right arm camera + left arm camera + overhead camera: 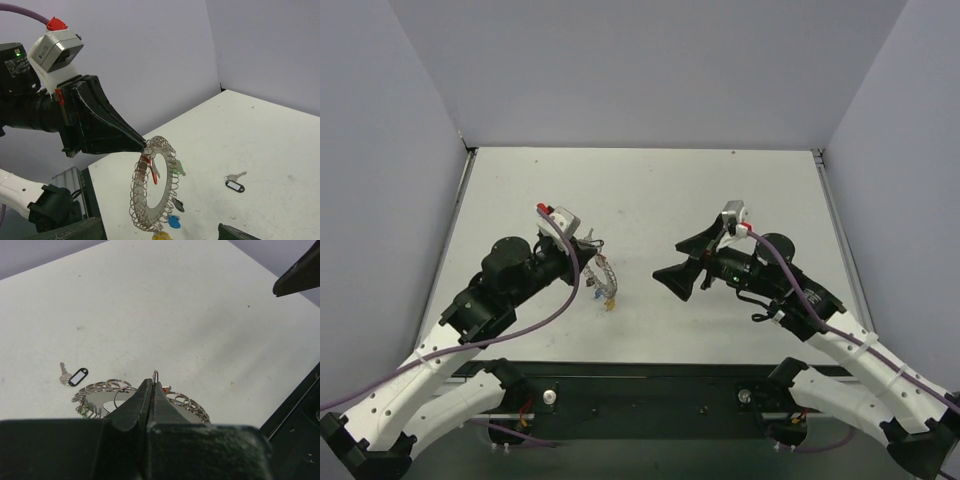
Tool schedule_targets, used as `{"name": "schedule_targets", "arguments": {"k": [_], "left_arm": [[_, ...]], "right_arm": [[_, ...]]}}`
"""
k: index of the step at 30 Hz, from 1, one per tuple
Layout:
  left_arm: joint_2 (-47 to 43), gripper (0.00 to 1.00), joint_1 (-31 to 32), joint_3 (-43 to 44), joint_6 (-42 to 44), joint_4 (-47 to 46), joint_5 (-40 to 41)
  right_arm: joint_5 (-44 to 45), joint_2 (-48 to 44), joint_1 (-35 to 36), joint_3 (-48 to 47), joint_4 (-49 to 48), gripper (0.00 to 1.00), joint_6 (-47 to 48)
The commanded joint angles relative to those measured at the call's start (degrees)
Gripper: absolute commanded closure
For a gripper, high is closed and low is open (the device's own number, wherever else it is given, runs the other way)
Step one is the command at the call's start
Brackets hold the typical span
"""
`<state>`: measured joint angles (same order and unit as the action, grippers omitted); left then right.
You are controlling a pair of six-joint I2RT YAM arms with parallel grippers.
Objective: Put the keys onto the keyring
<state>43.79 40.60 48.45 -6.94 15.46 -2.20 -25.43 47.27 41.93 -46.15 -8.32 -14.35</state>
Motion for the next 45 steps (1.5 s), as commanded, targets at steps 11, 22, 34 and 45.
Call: {"name": "schedule_targets", "arguments": {"k": [11,22,34,45], "left_arm": [[-0.8,1.00,-15.3,6.6,-1.1,3.9,-8.5],[-2.1,1.00,-24.8,8.8,-0.3,8.6,-9.9],[-2.2,1.00,-34.9,8.8,0.0,9.8,-12.5],[-1.1,1.00,-42.9,6.4,-3.3,2.6,-15.3]], "right_arm": [[6.0,11.9,-3.1,-7.3,2.7,0.00,-6.7],[9.3,33.6,-4.1,-19.7,11.2,0.00,-7.2],[6.6,59.5,-1.6,-40.0,16.4,0.21,-6.0],[12.4,77.0,3.5,-57.4,17.8,0.30,-3.4]]}}
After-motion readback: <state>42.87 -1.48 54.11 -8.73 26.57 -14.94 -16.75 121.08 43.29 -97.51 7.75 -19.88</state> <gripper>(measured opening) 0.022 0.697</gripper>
